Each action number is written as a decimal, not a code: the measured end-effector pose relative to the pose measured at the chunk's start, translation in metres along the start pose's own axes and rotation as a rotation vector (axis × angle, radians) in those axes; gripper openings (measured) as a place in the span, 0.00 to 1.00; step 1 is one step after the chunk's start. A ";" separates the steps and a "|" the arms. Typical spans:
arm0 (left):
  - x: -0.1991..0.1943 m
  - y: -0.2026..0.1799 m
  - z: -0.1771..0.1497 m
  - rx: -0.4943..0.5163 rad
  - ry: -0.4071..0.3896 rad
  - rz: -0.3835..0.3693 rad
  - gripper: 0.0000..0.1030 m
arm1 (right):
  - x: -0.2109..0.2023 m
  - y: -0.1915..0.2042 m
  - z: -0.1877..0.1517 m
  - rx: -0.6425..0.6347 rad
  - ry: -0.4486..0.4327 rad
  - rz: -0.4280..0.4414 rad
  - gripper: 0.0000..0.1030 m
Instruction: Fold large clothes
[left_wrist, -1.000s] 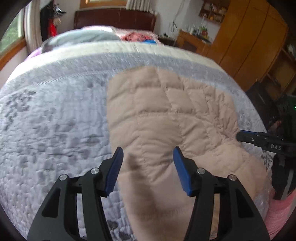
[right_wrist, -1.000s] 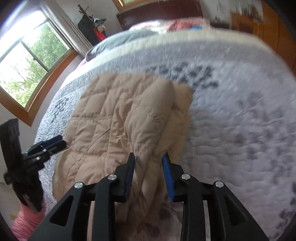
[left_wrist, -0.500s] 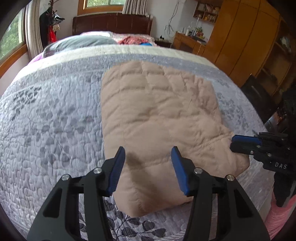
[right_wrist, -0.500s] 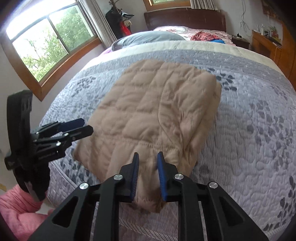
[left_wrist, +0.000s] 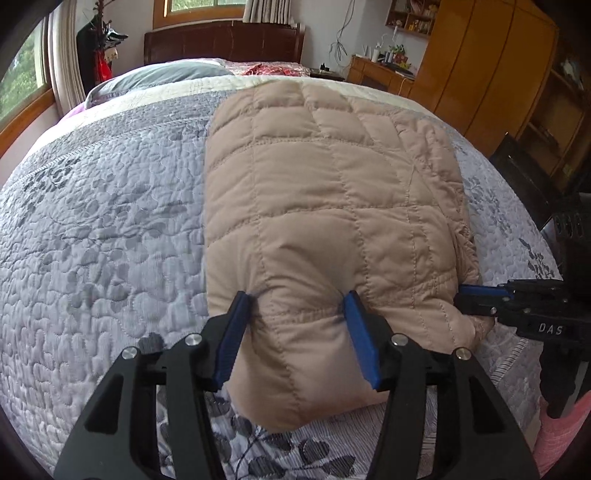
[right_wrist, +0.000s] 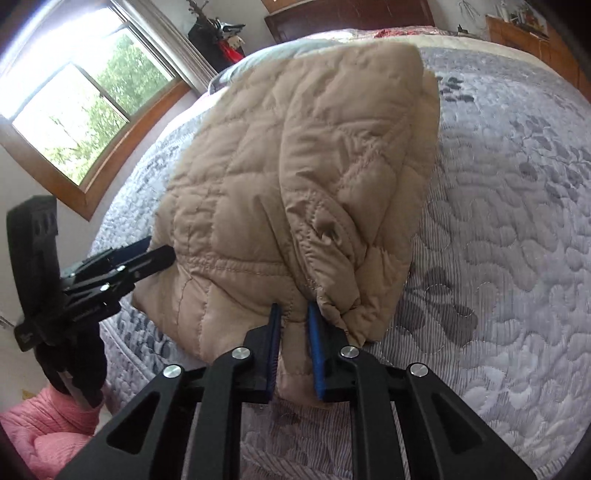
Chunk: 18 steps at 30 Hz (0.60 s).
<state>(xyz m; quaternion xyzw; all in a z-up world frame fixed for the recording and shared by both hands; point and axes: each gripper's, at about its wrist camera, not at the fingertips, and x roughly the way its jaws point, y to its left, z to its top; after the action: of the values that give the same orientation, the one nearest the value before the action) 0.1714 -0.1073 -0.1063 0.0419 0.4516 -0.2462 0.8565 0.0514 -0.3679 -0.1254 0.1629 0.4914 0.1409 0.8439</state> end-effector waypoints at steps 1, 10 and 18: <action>-0.006 0.003 0.000 -0.020 0.003 -0.008 0.51 | -0.007 0.002 -0.001 -0.002 -0.016 0.001 0.14; -0.028 0.006 -0.013 -0.043 -0.016 -0.014 0.49 | -0.035 0.013 -0.009 -0.047 -0.076 -0.021 0.18; -0.006 0.011 -0.018 -0.038 0.028 0.004 0.54 | -0.009 0.001 -0.014 -0.010 -0.033 -0.028 0.14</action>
<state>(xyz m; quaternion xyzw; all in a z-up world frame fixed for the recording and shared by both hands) 0.1600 -0.0901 -0.1144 0.0301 0.4681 -0.2355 0.8512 0.0346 -0.3685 -0.1242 0.1538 0.4790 0.1289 0.8546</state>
